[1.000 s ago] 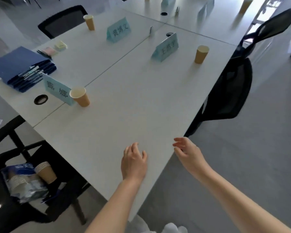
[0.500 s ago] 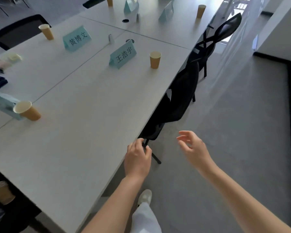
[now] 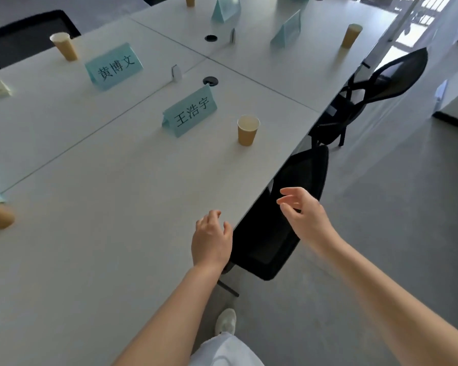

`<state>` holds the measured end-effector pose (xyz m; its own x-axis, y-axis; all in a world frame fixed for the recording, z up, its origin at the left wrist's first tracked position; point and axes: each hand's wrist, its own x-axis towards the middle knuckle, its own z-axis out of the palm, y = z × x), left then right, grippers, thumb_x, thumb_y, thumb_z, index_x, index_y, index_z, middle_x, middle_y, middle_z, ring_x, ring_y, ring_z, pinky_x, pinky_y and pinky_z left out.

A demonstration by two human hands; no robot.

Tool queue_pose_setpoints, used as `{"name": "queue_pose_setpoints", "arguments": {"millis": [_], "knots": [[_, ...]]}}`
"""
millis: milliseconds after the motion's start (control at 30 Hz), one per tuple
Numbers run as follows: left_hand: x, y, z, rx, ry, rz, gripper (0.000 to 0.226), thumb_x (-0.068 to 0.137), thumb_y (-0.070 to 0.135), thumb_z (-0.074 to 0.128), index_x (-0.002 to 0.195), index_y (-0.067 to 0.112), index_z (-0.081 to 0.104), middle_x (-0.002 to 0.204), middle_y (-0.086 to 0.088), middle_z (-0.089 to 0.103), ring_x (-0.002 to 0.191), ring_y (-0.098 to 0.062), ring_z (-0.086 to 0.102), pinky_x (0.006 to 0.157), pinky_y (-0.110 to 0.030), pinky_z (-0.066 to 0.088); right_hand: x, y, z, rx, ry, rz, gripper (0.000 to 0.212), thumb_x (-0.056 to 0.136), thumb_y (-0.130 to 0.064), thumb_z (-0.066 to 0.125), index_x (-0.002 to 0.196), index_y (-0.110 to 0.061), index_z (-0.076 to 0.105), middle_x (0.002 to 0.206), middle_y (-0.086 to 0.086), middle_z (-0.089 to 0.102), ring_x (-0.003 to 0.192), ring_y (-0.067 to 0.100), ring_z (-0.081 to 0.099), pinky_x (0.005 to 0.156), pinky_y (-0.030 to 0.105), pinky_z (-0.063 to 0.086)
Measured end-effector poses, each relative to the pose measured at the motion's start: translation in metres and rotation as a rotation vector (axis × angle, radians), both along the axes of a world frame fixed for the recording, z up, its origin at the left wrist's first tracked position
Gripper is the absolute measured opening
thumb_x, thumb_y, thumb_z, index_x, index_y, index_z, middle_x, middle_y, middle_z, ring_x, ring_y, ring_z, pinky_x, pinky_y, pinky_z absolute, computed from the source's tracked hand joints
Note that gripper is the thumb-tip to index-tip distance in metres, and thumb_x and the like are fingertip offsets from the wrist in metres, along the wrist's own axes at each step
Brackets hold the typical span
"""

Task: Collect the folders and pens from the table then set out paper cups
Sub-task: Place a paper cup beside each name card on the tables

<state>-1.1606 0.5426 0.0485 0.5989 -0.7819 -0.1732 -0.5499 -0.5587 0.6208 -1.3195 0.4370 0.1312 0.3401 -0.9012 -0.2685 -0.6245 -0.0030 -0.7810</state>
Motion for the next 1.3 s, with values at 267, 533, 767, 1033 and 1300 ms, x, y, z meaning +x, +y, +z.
{"name": "queue_pose_setpoints", "arguments": {"millis": [267, 533, 767, 1033, 1300], "knots": [[-0.009, -0.109, -0.010, 0.053, 0.018, 0.092, 0.037, 0.099, 0.027, 0.044, 0.132, 0.011, 0.050, 0.132, -0.002, 0.058, 0.125, -0.020, 0.046, 0.093, -0.037, 0.048, 0.008, -0.126, -0.017, 0.039, 0.010, 0.104, 0.031, 0.094, -0.017, 0.051, 0.125, -0.026, 0.053, 0.109, -0.011, 0.066, 0.103, 0.009, 0.059, 0.073, 0.014, 0.041], [-0.057, -0.198, -0.028, 0.105, 0.020, 0.317, 0.038, 0.100, 0.025, 0.042, 0.135, 0.011, 0.047, 0.133, -0.005, 0.056, 0.126, -0.021, 0.044, 0.094, -0.033, 0.044, 0.001, -0.243, -0.042, 0.099, 0.017, 0.344, 0.033, 0.095, -0.018, 0.051, 0.127, -0.026, 0.051, 0.111, -0.010, 0.064, 0.102, 0.006, 0.057, 0.069, 0.011, 0.042], [-0.065, -0.240, -0.045, 0.084, -0.067, 0.432, 0.039, 0.097, 0.019, 0.048, 0.134, 0.006, 0.048, 0.136, -0.008, 0.052, 0.132, -0.022, 0.041, 0.105, -0.030, 0.038, 0.035, -0.305, -0.055, 0.107, 0.019, 0.507, 0.048, 0.090, -0.025, 0.066, 0.133, -0.021, 0.044, 0.119, -0.006, 0.057, 0.112, 0.014, 0.056, 0.093, 0.030, 0.047], [0.002, -0.271, -0.081, 0.102, -0.212, 0.604, 0.046, 0.085, 0.017, 0.047, 0.122, -0.007, 0.058, 0.133, -0.024, 0.057, 0.130, -0.047, 0.046, 0.108, -0.052, 0.040, 0.118, -0.333, -0.084, 0.065, 0.008, 0.662, 0.088, 0.078, -0.033, 0.078, 0.146, -0.018, 0.024, 0.141, 0.002, 0.039, 0.129, 0.019, 0.043, 0.108, 0.040, 0.037], [0.045, -0.287, -0.111, 0.253, -0.176, 0.648, 0.064, 0.096, 0.027, 0.048, 0.154, 0.014, 0.024, 0.164, -0.003, 0.016, 0.151, -0.028, 0.006, 0.120, -0.050, 0.005, 0.153, -0.341, -0.119, 0.038, 0.011, 0.768, 0.096, 0.071, -0.024, 0.083, 0.147, -0.023, 0.025, 0.147, -0.001, 0.037, 0.132, 0.017, 0.038, 0.103, 0.026, 0.031]]}}
